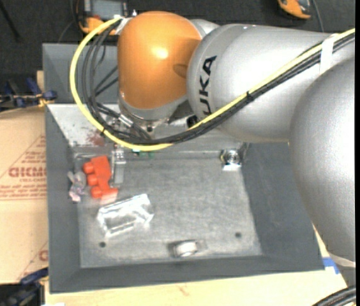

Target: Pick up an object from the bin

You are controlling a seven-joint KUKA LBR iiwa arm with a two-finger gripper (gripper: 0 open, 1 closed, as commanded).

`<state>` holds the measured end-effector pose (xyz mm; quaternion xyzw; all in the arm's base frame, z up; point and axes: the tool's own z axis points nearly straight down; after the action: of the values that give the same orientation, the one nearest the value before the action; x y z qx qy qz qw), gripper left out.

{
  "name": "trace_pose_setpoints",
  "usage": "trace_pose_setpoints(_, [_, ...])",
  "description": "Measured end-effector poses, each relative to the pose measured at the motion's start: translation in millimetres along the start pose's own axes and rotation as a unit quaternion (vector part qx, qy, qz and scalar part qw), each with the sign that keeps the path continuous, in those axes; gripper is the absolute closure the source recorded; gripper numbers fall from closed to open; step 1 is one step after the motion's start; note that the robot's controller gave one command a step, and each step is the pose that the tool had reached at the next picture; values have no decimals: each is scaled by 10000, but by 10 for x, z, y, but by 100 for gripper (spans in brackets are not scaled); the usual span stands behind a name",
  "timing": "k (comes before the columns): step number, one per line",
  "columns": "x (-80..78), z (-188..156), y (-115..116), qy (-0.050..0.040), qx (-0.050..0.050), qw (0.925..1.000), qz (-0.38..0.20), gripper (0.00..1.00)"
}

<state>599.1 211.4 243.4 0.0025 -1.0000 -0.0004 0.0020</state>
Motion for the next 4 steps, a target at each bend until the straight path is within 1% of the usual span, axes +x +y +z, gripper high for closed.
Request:
trace_pose_setpoints(1, [244, 706, -84, 8, 7, 9999, 147, 0])
trace_pose_setpoints(2, [-452, 1589, -140, -78, -15, 9989, -464, 0])
trace_pose_setpoints(3, [-426, 1683, 86, -88, -13, 9986, -529, 0])
trace_pose_setpoints(4, [-482, 1597, 110, -192, -63, 9985, -500, 100])
